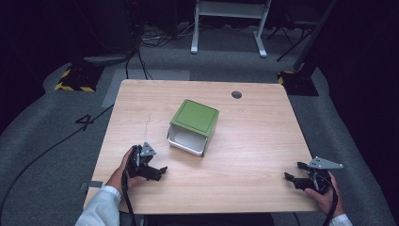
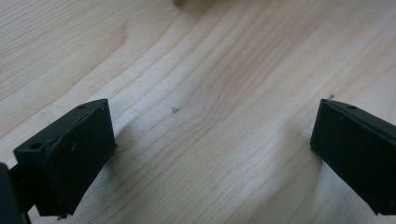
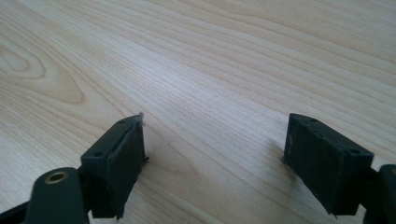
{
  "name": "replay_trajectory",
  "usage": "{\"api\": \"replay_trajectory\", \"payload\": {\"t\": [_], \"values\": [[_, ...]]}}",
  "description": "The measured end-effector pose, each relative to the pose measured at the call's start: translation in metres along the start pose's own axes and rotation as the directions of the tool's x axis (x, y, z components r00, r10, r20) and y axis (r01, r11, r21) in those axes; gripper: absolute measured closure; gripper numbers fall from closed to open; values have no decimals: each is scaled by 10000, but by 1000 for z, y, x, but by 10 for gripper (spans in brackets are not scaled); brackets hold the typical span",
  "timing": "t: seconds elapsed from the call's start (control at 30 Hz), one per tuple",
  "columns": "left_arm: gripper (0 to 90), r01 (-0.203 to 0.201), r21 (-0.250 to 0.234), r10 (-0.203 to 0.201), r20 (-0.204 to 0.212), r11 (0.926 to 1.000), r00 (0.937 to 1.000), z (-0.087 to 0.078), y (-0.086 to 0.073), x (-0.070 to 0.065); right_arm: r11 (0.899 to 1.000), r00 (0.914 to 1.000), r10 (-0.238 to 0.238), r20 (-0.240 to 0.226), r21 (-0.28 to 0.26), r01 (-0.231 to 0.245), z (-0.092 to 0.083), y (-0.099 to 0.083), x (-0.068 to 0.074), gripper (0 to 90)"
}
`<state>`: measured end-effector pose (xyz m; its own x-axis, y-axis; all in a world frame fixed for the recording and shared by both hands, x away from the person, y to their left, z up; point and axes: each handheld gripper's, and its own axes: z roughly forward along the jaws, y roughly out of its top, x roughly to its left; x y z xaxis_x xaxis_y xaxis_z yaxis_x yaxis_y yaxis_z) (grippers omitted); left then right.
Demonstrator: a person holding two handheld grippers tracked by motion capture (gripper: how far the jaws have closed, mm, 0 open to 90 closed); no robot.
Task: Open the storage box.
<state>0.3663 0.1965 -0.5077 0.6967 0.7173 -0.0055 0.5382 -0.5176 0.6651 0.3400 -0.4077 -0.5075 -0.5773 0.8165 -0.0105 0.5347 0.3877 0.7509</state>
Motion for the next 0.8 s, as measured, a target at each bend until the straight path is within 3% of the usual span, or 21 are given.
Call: {"api": "replay_trajectory", "payload": {"t": [0.17,0.3,0.4,0.47,0.53,0.57,0.8], "values": [[3,-518,-26,519,458,9987,9976,1,1,4,10000,10000,-9,-3,0,9,0,0,0,204],[20,-638,169,627,588,9978,9963,1,6,4,10000,10000,1,-2,2,-1,0,0,0,204],[250,-900,-44,900,916,9959,9917,-2,9,2,10000,10000,2,-9,0,-2,0,0,0,204],[142,-1085,-17,1081,966,9941,9894,-4,12,-4,10000,10000,-5,-7,2,5,0,0,0,204],[209,-1363,-142,1370,1259,9906,9825,-7,18,-11,10000,10000,-7,-2,5,7,0,0,0,204],[194,-1445,-182,1457,1286,9893,9809,-7,20,-14,10000,10000,-8,-2,6,8,0,0,0,204],[197,-1759,-607,1825,1310,9825,9744,-11,40,-29,10000,10000,-10,-1,6,10,0,0,0,204]]}}
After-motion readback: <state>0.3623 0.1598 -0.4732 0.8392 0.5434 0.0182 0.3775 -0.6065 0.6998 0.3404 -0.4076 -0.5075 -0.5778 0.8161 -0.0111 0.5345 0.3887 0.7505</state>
